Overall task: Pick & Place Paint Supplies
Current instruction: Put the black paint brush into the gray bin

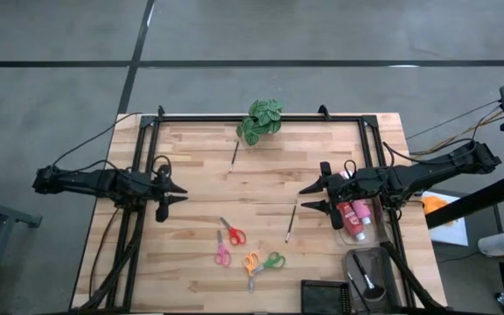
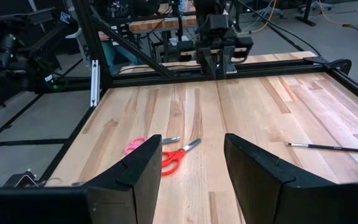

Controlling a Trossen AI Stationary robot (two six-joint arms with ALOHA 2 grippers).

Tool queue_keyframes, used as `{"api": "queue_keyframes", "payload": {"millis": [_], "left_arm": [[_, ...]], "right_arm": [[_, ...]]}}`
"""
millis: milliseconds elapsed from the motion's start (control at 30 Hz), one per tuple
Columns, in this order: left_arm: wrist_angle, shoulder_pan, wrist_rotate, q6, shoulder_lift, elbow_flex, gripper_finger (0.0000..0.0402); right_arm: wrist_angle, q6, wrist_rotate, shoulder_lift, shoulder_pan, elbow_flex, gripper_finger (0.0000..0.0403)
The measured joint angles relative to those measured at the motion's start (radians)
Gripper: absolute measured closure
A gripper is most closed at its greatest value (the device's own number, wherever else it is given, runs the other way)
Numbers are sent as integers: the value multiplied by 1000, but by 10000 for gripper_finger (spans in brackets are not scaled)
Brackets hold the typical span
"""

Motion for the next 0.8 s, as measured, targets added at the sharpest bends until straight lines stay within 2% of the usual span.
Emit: {"api": "queue_keyframes", "payload": {"millis": [267, 367, 567, 800], "left_arm": [[0, 0, 0, 0, 0, 0, 295], [0, 0, 0, 0, 0, 0, 295], [0, 0, 0, 0, 0, 0, 295], [0, 0, 0, 0, 0, 0, 295]], "right_arm": [[8, 11, 2, 0, -2, 0, 232], [-46, -19, 0, 8, -2, 20, 232], [-318, -220, -11, 105, -2, 153, 232], [-669, -462, -57, 367, -2, 370, 232]]}}
